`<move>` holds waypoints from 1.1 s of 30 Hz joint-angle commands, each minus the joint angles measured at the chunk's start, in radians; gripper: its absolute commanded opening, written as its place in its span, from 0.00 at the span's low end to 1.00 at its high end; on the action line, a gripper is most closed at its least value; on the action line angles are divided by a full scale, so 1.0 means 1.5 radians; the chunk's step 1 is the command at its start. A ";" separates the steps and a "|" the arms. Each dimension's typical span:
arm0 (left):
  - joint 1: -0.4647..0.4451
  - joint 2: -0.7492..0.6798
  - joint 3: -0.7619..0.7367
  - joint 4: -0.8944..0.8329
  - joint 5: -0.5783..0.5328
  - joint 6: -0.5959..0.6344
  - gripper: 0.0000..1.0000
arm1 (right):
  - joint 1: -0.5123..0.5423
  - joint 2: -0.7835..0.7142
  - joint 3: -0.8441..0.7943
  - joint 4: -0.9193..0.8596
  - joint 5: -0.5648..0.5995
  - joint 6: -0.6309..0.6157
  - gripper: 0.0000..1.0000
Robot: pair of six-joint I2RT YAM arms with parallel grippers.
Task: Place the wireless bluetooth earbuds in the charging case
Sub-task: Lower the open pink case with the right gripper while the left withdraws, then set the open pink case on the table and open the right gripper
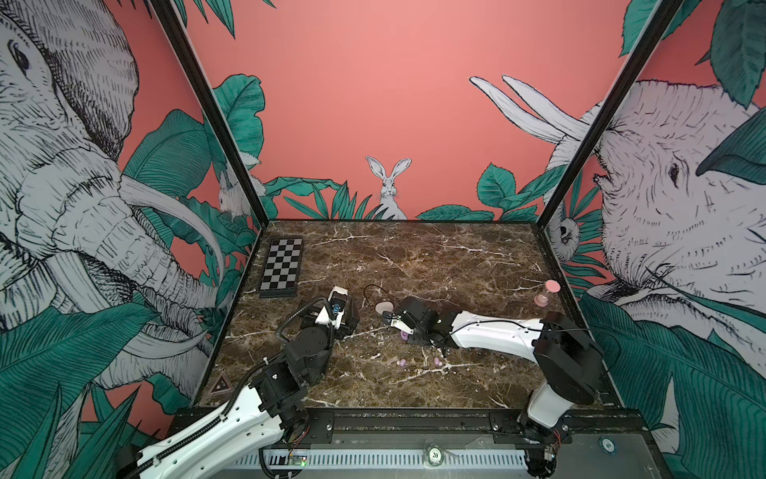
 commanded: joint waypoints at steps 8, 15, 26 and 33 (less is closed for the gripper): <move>0.008 0.001 -0.012 0.030 -0.029 0.002 0.99 | -0.016 0.020 0.008 0.030 -0.009 -0.015 0.00; 0.008 0.005 -0.011 0.029 -0.026 0.002 0.99 | -0.016 0.033 0.023 0.010 -0.022 -0.018 0.00; 0.010 0.007 -0.011 0.029 -0.023 0.004 0.99 | -0.016 0.039 0.033 -0.003 -0.037 -0.017 0.00; 0.009 0.006 -0.010 0.028 -0.022 0.004 0.99 | -0.017 0.036 0.036 -0.004 -0.042 -0.014 0.04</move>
